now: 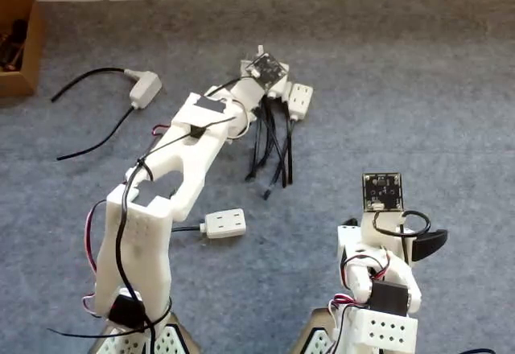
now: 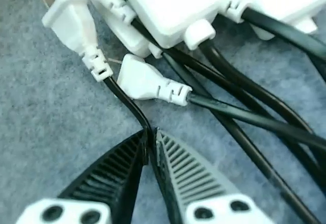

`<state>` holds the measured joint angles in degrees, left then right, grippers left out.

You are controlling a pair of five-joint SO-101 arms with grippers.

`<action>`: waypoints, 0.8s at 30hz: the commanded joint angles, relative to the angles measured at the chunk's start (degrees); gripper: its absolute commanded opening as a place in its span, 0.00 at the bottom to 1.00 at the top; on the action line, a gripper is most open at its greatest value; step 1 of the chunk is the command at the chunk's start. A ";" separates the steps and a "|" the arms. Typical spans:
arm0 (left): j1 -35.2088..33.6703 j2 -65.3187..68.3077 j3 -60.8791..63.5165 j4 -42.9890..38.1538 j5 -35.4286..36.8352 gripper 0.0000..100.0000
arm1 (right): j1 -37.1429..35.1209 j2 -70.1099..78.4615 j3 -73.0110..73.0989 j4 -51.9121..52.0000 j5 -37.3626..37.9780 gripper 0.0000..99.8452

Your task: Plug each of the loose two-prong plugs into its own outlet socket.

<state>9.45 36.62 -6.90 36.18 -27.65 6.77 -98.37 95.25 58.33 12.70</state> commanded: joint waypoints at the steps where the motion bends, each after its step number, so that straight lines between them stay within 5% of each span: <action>1: -1.19 -6.73 -2.59 4.22 -0.70 0.00 | -0.75 -1.01 4.88 0.13 0.70 0.58; 15: 7.16 -31.60 -2.33 33.67 0.88 0.00 | -0.75 -1.01 4.88 0.04 0.70 0.58; 19: 4.44 -29.41 -0.75 29.80 1.05 0.02 | -0.75 -1.01 4.88 0.13 0.70 0.58; 24: -2.68 -17.80 -1.54 16.70 1.14 0.18 | -0.75 -1.01 4.88 0.13 0.70 0.58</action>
<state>9.54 14.73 -6.81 58.51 -27.12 6.77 -98.37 95.25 58.33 12.70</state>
